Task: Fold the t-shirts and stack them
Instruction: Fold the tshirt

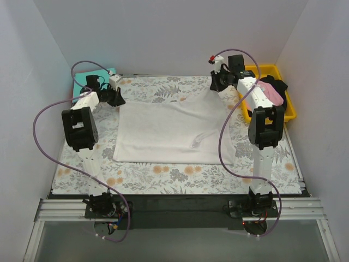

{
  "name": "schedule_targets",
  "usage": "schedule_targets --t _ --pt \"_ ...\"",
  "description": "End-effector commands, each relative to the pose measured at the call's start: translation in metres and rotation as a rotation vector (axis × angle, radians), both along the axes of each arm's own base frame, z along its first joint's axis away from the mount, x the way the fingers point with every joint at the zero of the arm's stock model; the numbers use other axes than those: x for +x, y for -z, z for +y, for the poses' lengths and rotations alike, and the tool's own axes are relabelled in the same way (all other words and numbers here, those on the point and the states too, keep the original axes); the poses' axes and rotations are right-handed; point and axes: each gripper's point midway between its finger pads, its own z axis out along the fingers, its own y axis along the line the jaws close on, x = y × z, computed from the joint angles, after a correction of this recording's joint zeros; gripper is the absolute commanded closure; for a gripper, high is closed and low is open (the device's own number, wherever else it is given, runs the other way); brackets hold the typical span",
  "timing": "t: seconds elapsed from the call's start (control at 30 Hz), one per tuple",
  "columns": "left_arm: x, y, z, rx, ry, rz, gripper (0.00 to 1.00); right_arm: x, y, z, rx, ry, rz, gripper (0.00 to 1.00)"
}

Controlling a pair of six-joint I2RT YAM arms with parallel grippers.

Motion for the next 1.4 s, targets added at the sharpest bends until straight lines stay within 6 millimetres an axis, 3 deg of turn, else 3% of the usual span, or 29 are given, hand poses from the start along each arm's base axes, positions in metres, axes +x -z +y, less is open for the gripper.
schedule_targets --t 0.0,0.1,0.23,0.3,0.37,0.4,0.43,0.5,0.6,0.93,1.37 --pt "0.004 -0.06 -0.002 0.006 0.037 -0.167 1.0 -0.013 -0.027 -0.002 0.025 -0.013 -0.029 0.99" --pt "-0.006 -0.077 -0.002 0.024 0.059 -0.218 1.0 -0.026 -0.032 -0.003 0.029 -0.019 -0.018 0.99" --pt "-0.022 -0.082 0.003 0.044 0.082 -0.249 1.0 -0.046 -0.053 -0.005 0.035 -0.029 -0.032 0.99" --pt "-0.029 -0.091 0.004 0.035 0.094 -0.269 1.0 -0.059 -0.045 -0.007 0.033 -0.032 0.0 0.99" --pt "-0.039 -0.089 0.005 0.047 0.112 -0.278 1.0 -0.072 -0.055 -0.007 0.044 -0.042 -0.005 0.99" --pt "-0.044 -0.096 0.005 0.056 0.119 -0.298 1.0 -0.081 -0.046 -0.008 0.04 -0.043 0.026 0.99" --pt "-0.048 -0.099 0.003 0.053 0.133 -0.31 1.0 -0.088 -0.054 -0.009 0.044 -0.045 0.014 0.99" --pt "-0.06 -0.102 0.0 0.055 0.147 -0.317 1.0 -0.101 -0.047 -0.01 0.042 -0.048 0.04 0.99" --pt "-0.075 -0.102 -0.002 0.072 0.169 -0.329 1.0 -0.116 -0.054 -0.014 0.036 -0.051 0.037 0.99" --pt "-0.114 -0.092 -0.004 0.115 0.217 -0.314 1.0 -0.17 -0.03 -0.022 0.014 -0.069 0.12 0.99" --pt "-0.115 -0.056 0.008 0.17 0.209 -0.253 1.0 -0.219 0.021 -0.016 0.049 -0.085 0.305 0.99"
